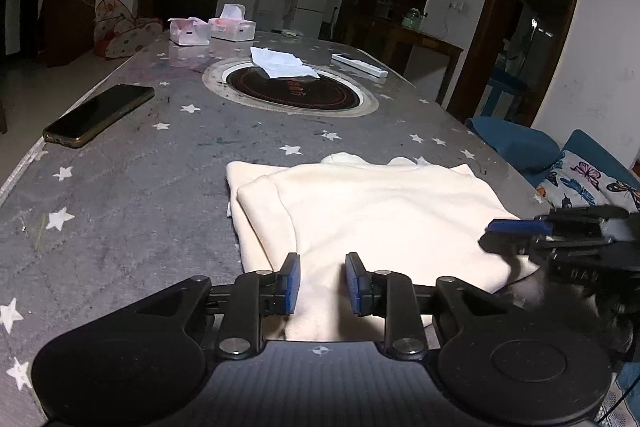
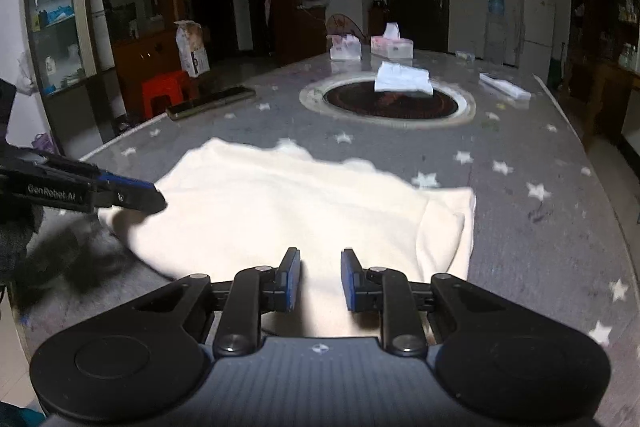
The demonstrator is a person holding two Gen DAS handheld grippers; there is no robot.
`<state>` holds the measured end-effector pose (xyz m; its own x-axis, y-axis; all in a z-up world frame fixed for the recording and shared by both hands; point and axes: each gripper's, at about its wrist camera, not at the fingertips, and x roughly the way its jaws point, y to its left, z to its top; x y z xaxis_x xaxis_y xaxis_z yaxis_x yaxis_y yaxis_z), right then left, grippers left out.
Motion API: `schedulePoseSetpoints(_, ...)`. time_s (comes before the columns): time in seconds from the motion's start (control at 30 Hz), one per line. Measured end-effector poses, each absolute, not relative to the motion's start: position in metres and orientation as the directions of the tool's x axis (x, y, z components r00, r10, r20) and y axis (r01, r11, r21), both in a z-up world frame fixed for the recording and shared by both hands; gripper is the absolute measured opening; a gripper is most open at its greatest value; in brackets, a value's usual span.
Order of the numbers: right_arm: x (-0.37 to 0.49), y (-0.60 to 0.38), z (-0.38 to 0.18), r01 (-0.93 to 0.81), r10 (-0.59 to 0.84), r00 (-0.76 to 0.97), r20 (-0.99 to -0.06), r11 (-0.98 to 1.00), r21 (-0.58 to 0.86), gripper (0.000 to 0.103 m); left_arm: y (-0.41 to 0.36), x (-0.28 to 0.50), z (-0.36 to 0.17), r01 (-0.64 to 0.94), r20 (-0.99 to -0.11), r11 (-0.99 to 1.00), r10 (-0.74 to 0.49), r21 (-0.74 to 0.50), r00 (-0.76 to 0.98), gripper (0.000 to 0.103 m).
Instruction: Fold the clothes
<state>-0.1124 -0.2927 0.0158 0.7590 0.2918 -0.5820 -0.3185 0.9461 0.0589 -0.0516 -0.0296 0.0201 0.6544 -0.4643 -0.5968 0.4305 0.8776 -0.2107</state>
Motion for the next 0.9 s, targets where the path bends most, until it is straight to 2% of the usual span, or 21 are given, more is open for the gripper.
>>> schedulePoseSetpoints(0.17,-0.091,-0.299,0.023,-0.297,0.269,0.775,-0.572,0.954,0.046,0.02,-0.029,-0.05,0.019,0.429,-0.601,0.878,-0.462,-0.21,0.652,0.028)
schedulePoseSetpoints(0.3,-0.076,-0.311,0.01,-0.261,0.25,0.756,-0.605,0.963,0.072,0.02,-0.028,-0.049,0.018,0.43,-0.604,0.878,-0.464,-0.213,0.648,0.028)
schedulePoseSetpoints(0.63,-0.038,-0.298,0.026,-0.297,0.271,0.759,-0.592,0.953,0.054,0.02,-0.044,-0.03,0.034,0.456,-0.59,0.871,-0.468,-0.182,0.658,0.026)
schedulePoseSetpoints(0.77,-0.016,-0.291,0.019,-0.293,0.284,0.734,-0.617,0.952,0.089,0.02,-0.055,-0.012,0.035,0.457,-0.596,0.875,-0.454,-0.158,0.663,0.026)
schedulePoseSetpoints(0.9,-0.009,-0.285,0.011,-0.301,0.267,0.719,-0.641,0.952,0.059,0.02,-0.068,0.007,0.033,0.468,-0.611,0.874,-0.443,-0.131,0.656,0.026)
